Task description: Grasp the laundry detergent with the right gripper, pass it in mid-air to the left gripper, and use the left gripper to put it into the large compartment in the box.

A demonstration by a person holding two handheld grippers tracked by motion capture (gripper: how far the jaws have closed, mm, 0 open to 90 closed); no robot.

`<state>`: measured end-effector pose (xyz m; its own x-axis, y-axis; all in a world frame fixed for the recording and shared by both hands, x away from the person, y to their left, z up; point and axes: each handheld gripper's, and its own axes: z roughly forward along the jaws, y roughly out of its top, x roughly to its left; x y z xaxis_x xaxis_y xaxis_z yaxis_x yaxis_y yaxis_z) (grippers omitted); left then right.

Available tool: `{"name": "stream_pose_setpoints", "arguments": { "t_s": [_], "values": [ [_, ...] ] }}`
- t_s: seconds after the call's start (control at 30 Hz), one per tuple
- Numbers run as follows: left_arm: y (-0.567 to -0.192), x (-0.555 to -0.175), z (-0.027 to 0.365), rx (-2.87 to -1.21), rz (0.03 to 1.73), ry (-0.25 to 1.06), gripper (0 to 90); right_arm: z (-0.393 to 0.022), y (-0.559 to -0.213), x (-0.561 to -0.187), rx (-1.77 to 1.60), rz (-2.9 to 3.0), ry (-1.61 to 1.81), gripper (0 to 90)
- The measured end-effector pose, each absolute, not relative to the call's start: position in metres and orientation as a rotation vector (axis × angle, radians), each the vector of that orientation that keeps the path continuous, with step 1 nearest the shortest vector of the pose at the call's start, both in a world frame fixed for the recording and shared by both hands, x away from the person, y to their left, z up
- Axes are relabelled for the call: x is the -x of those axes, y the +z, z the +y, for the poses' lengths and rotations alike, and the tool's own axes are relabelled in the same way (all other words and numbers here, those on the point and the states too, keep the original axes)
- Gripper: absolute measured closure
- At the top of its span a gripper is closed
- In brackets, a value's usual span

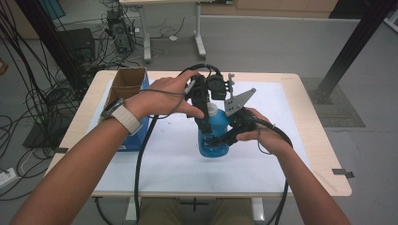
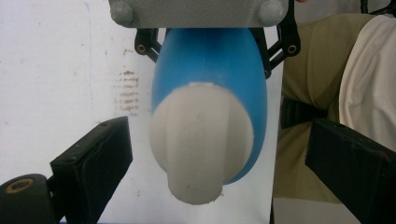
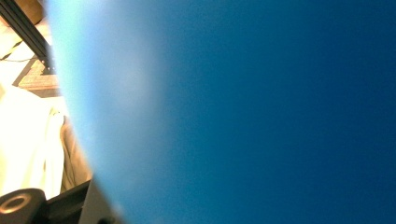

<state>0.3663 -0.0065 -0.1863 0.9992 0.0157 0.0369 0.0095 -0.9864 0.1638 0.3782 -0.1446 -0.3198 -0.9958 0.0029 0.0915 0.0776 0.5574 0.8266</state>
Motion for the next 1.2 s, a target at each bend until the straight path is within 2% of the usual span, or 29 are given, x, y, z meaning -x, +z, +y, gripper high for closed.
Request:
{"name": "stream_pose_setpoints", "arguments": {
  "t_s": [1.2],
  "values": [
    [-0.1963, -0.3665, -0.0153, -2.982, 0.018, 0.049, 9.3, -0.1407, -0.3104, -0.3706, 0.042, -2.702, -1.42, 43.7]
  ]
}}
